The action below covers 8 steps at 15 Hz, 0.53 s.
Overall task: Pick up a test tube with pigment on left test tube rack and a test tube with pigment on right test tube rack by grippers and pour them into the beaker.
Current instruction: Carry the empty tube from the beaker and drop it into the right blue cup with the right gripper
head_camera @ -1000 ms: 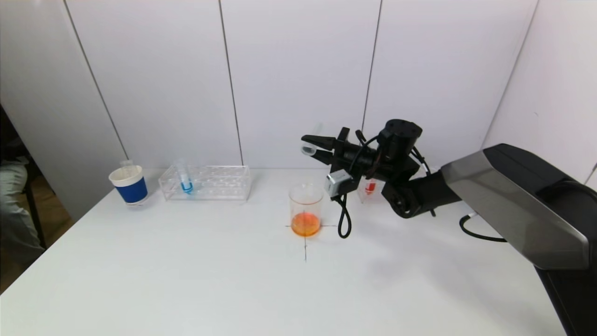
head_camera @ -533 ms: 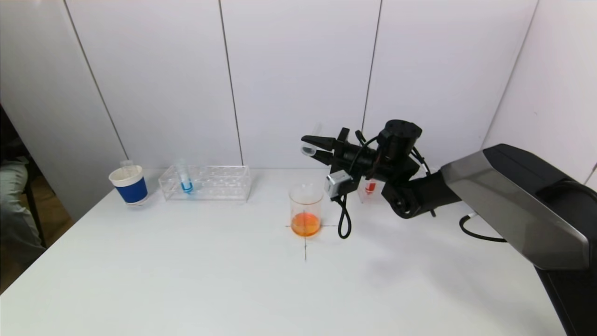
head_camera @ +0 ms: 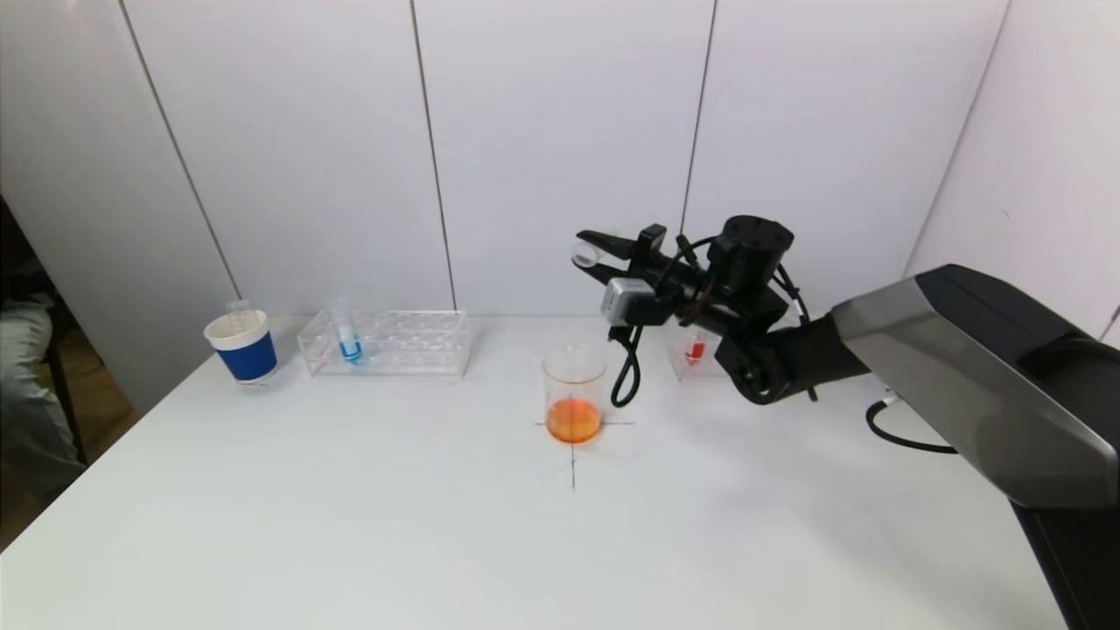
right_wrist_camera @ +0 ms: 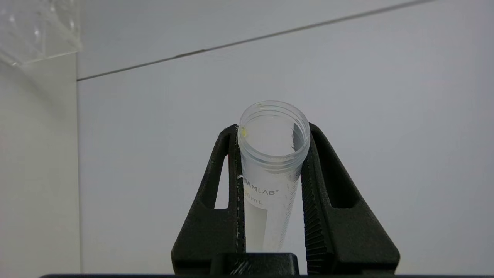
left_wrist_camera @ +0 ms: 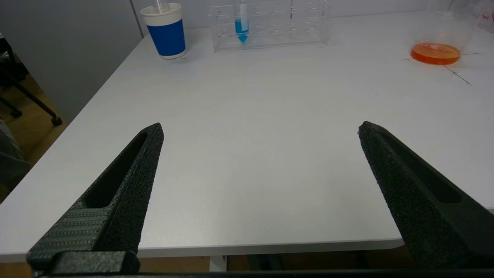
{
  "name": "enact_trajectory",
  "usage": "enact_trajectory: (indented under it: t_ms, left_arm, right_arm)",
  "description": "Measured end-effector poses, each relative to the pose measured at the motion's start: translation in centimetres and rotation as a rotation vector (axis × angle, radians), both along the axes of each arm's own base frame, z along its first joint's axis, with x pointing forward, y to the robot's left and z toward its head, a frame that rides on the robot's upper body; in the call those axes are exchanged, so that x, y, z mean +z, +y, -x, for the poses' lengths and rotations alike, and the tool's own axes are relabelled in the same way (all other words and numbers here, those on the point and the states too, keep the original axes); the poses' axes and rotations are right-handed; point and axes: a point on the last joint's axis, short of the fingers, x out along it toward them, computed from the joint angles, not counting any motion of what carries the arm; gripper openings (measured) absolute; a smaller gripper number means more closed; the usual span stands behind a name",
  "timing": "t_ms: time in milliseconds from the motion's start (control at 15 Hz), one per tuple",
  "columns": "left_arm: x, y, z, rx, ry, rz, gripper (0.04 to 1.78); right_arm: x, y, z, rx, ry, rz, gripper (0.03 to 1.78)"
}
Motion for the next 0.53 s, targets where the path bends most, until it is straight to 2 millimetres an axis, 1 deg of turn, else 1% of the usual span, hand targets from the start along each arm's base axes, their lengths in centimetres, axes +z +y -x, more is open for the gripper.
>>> enact_trajectory:
  t_ms: [267, 533]
  left_arm:
    - [0.0, 0.0, 0.0, 0.0, 0.0, 0.0, 1.76]
    - [0.0, 0.0, 0.0, 0.0, -0.001, 0.0, 1.76]
  right_arm:
    - [2.4, -0.2, -0.4, -0.085, 0.15, -0.175, 0.48]
    - [4.1, -1.0, -0.4, -0.262, 0.321, -0.306, 0.48]
